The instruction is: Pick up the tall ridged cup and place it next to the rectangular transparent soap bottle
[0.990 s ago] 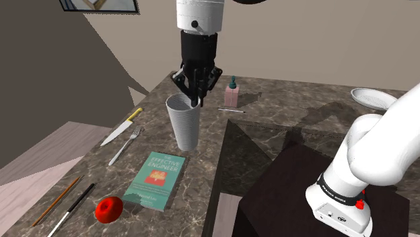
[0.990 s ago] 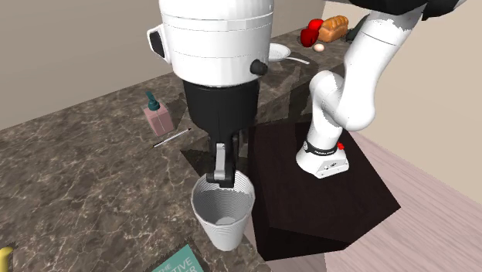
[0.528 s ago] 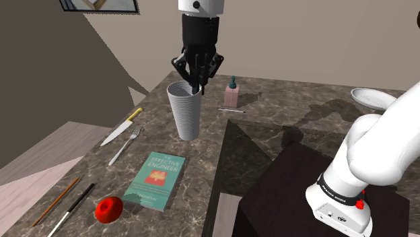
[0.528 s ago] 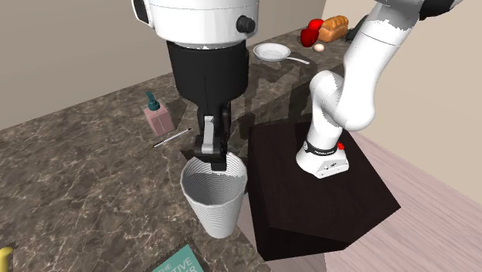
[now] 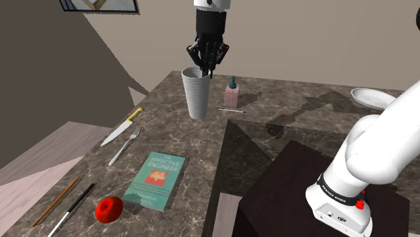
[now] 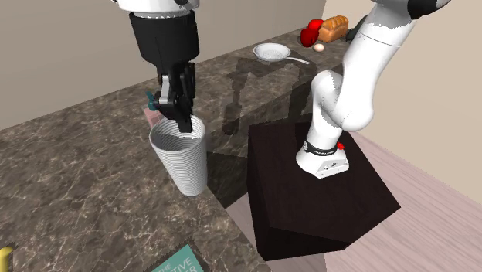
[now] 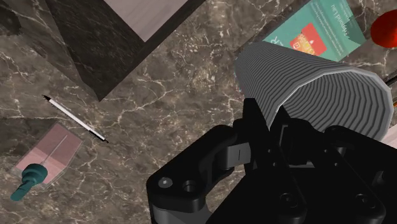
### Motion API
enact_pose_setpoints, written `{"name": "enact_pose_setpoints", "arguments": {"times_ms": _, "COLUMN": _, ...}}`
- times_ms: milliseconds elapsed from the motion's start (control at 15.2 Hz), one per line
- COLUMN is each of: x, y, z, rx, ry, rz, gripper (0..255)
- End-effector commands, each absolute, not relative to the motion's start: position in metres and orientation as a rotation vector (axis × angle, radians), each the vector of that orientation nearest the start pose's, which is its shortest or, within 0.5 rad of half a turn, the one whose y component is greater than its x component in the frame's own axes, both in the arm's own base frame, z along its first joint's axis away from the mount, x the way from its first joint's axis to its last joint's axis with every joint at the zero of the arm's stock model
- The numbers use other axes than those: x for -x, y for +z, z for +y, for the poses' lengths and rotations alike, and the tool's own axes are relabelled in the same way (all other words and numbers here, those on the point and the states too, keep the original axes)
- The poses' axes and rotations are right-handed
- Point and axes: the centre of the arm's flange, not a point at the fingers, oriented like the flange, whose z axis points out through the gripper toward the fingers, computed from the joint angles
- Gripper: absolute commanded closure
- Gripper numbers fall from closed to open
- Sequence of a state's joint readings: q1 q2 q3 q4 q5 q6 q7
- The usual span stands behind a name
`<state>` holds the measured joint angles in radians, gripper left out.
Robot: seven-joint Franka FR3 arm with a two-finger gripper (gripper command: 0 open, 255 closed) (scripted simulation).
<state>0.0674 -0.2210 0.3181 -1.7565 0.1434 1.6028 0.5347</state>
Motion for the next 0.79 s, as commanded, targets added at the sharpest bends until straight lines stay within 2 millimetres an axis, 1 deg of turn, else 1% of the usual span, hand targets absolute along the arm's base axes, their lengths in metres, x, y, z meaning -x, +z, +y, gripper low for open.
{"name": "enact_pose_setpoints", "arguments": {"times_ms": 0, "x": -0.457, "y": 0.651, "z": 0.192, "rx": 3.041, "ry": -0.027, "rz": 0.235, "gripper": 255}}
{"name": "enact_pose_setpoints", "arguments": {"times_ms": 726, "x": -0.535, "y": 0.651, "z": 0.069, "rx": 3.041, "ry": -0.027, "rz": 0.235, "gripper": 255}}
